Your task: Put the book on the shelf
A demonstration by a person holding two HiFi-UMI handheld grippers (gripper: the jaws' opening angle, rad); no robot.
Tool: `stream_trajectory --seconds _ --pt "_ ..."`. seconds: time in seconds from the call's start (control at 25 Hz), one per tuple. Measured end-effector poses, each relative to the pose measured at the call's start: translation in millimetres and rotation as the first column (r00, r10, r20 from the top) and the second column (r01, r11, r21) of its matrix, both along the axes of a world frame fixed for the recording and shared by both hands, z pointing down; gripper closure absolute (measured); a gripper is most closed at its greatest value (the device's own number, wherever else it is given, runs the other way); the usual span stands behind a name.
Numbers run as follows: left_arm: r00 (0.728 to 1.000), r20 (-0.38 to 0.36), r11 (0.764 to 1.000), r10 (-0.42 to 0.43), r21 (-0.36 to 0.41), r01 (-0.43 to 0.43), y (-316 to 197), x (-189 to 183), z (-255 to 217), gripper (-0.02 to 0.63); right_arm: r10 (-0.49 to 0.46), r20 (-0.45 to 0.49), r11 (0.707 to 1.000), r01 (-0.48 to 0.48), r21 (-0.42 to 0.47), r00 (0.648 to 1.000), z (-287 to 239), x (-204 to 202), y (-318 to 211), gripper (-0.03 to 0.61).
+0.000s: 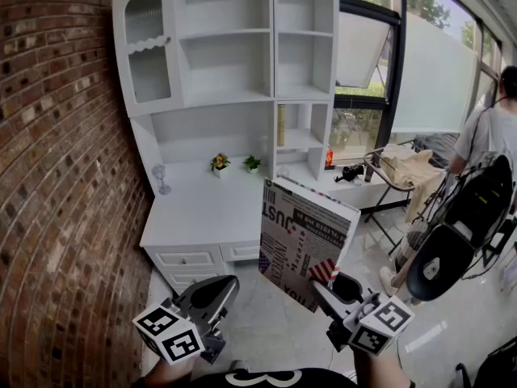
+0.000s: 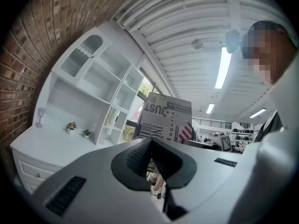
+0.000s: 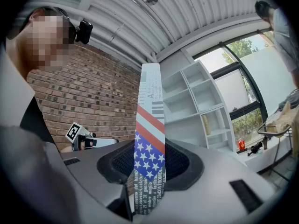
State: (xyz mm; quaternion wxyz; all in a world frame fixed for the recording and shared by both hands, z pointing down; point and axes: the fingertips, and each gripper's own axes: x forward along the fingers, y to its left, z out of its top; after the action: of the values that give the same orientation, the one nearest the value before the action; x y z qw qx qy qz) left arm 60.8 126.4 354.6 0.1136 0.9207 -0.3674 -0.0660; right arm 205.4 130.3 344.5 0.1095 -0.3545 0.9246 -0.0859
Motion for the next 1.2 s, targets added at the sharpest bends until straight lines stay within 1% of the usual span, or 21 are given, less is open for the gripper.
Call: stream_trajectory --seconds 0.24,0.44,0.64,0.96,1.2 --pt "1.0 -0.005 1.0 -0.004 0.012 0.004 22 9 0 0.614 -0.01 0.0 1.0 0.01 0.012 1.0 -3 6 21 0.417" --pt "1.0 -0.006 1.0 0.002 0.02 -0.002 32 15 -1 0.614 0.007 -0.057 0.998 -0.003 0.062 0.998 6 18 27 0.417" --pt "1.0 -0.012 1.0 0.006 0.022 -0.005 37 12 -8 0.614 0.003 -0.039 0.999 -0.002 0.043 0.999 -4 15 33 0.416" --pt "1.0 0.008 0.999 0.007 0.048 -0.007 45 21 -10 0.614 -0.012 -0.007 0.998 0.012 0.063 1.0 -4 24 37 0.416" --pt "1.0 0.015 0.999 0.01 0.047 -0.011 44 28 -2 0.614 -0.017 0.004 0.997 0.016 0.072 1.0 0 31 34 0.414"
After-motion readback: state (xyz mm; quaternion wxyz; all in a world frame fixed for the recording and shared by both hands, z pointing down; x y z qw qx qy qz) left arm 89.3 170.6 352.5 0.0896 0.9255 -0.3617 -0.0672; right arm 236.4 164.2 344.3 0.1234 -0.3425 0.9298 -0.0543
